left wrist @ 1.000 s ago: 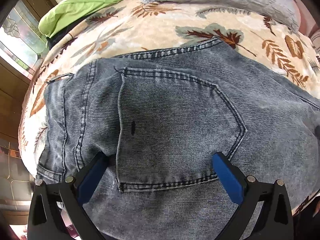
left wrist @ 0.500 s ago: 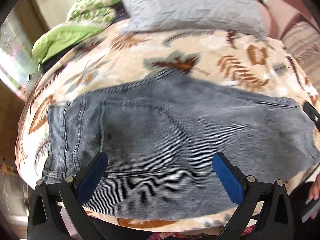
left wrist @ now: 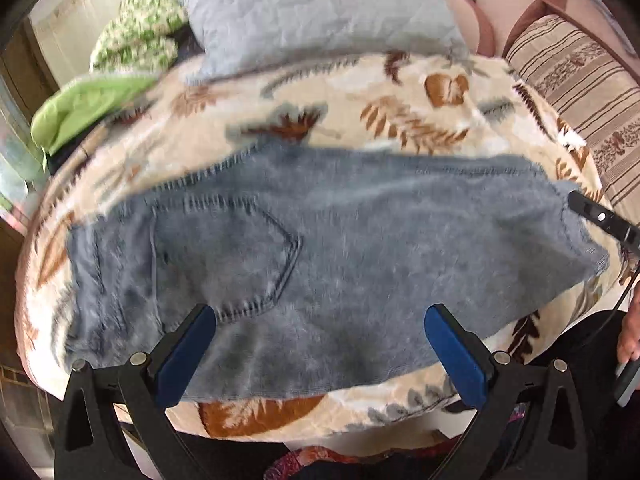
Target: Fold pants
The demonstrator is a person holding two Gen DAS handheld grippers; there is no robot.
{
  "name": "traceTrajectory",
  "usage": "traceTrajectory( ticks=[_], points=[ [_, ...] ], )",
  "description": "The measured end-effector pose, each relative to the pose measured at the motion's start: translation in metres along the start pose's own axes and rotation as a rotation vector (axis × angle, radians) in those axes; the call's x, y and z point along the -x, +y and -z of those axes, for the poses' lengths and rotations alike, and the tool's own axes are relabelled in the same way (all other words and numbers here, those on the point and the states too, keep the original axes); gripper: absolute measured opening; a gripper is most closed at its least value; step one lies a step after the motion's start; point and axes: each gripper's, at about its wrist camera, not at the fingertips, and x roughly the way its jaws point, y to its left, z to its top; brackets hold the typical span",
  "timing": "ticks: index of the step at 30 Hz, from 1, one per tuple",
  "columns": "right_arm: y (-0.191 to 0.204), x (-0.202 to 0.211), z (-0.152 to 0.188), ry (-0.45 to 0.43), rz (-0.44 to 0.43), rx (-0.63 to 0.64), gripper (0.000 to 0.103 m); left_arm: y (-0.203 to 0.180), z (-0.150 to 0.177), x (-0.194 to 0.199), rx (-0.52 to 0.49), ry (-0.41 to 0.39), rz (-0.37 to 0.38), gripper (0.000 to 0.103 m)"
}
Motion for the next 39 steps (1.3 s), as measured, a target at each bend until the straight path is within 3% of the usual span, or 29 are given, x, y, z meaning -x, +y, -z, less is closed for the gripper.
traceTrajectory(
  ticks=[9, 13, 17, 22, 25, 31, 39],
  points=[
    [-0.05, -0.018, 0.019, 0.129, -0.036, -0.201, 0.007, 0.015, 0.015, -0.044, 0.067, 0.082, -0.008, 0.103],
    [-0.055, -0.033, 0.028, 0.213, 0.032, -0.217, 0.007, 0.024, 0.02, -0.059, 0.095, 0.116, -0.012, 0.103],
    [-0.065, -0.045, 0.037, 0.276, 0.079, -0.23, 0.004, 0.022, 0.028, -0.064, 0.045, 0.105, -0.043, 0.103],
    [-0.082, -0.035, 0.036, 0.244, 0.09, -0.289, 0.004, 0.023, 0.033, -0.06, 0.039, 0.089, -0.03, 0.103],
    [-0.09, -0.018, 0.029, 0.161, 0.132, -0.321, 0.007, 0.024, 0.034, -0.053, 0.043, 0.084, -0.026, 0.103],
    [-0.105, 0.008, 0.019, 0.008, 0.082, -0.409, 0.007, 0.013, 0.026, -0.031, 0.028, 0.036, 0.028, 0.103],
    [-0.077, -0.013, 0.015, 0.07, 0.092, -0.301, 0.007, -0.011, 0.006, -0.039, -0.003, 0.051, 0.021, 0.103]
  ],
)
